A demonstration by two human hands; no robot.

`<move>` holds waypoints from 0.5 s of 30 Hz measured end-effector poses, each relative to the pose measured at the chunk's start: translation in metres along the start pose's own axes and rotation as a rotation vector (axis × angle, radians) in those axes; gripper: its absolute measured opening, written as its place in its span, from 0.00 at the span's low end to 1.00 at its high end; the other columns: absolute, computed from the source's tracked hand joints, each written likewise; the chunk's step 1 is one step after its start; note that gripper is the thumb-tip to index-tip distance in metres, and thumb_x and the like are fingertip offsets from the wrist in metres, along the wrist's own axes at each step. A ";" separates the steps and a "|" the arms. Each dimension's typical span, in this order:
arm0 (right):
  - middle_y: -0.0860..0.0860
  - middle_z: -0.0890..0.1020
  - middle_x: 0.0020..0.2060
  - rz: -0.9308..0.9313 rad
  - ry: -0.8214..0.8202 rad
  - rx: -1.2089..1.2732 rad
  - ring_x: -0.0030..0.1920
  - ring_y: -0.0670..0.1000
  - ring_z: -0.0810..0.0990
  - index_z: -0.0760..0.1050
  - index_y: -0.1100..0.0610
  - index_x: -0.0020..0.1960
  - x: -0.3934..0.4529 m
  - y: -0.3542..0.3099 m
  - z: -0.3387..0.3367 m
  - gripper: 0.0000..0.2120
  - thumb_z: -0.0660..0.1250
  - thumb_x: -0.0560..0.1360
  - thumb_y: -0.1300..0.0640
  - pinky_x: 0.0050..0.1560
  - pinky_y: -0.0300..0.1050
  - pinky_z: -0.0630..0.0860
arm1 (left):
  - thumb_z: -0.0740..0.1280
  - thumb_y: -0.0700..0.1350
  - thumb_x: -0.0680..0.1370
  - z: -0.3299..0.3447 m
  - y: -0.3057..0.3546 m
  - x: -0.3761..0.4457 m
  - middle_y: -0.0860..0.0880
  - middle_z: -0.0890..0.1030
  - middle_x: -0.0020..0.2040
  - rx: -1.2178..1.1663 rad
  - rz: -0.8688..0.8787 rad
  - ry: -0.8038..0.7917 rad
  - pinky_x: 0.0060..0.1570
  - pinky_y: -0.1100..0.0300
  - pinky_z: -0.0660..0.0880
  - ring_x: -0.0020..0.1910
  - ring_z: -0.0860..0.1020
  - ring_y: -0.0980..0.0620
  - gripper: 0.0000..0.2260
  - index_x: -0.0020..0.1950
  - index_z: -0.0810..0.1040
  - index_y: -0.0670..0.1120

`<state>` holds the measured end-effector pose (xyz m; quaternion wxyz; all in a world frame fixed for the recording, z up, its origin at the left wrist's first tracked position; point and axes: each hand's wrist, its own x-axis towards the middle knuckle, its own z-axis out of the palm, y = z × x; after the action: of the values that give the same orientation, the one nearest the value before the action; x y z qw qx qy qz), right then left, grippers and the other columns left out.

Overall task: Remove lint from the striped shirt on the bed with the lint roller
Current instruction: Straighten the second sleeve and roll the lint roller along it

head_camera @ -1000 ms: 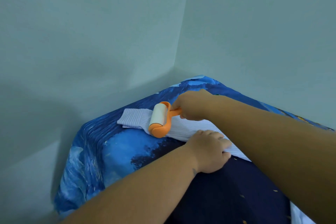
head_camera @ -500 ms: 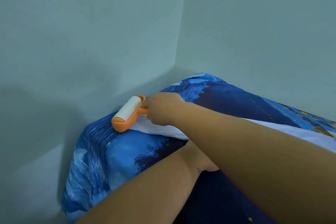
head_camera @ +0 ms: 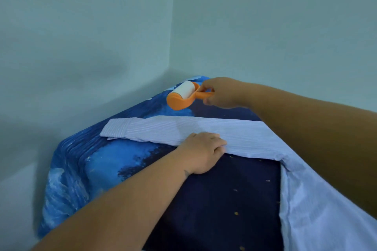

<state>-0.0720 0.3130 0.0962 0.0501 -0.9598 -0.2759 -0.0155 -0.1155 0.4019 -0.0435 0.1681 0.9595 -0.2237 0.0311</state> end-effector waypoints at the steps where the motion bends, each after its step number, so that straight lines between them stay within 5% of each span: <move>1: 0.49 0.75 0.46 0.033 -0.017 -0.033 0.46 0.50 0.71 0.74 0.52 0.62 -0.006 0.013 0.001 0.14 0.62 0.78 0.52 0.39 0.41 0.64 | 0.51 0.53 0.82 -0.001 -0.001 0.000 0.51 0.70 0.70 -0.007 0.007 0.002 0.68 0.49 0.63 0.69 0.66 0.50 0.18 0.69 0.71 0.52; 3: 0.49 0.75 0.49 0.090 -0.037 -0.036 0.47 0.51 0.72 0.73 0.51 0.62 -0.022 0.039 0.002 0.14 0.62 0.77 0.53 0.44 0.43 0.64 | 0.51 0.52 0.83 0.000 -0.001 0.003 0.53 0.70 0.71 -0.024 -0.001 -0.010 0.69 0.52 0.62 0.70 0.66 0.51 0.18 0.69 0.71 0.53; 10: 0.46 0.75 0.45 0.263 -0.143 -0.069 0.44 0.49 0.74 0.72 0.48 0.59 -0.073 0.117 0.020 0.13 0.62 0.75 0.56 0.40 0.42 0.68 | 0.55 0.52 0.81 -0.008 0.004 0.021 0.50 0.74 0.57 -0.015 -0.137 0.004 0.58 0.46 0.71 0.57 0.72 0.46 0.12 0.57 0.76 0.54; 15: 0.47 0.75 0.45 0.257 -0.185 -0.066 0.43 0.50 0.74 0.73 0.44 0.56 -0.099 0.142 0.032 0.15 0.65 0.73 0.59 0.41 0.45 0.71 | 0.54 0.51 0.79 0.004 0.015 0.027 0.51 0.70 0.64 0.166 -0.235 0.030 0.55 0.48 0.70 0.62 0.69 0.47 0.13 0.63 0.70 0.56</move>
<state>-0.0808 0.1446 0.0460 -0.0055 -0.9856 -0.1536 0.0706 -0.0977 0.3767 -0.0385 0.0941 0.9892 -0.1039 0.0437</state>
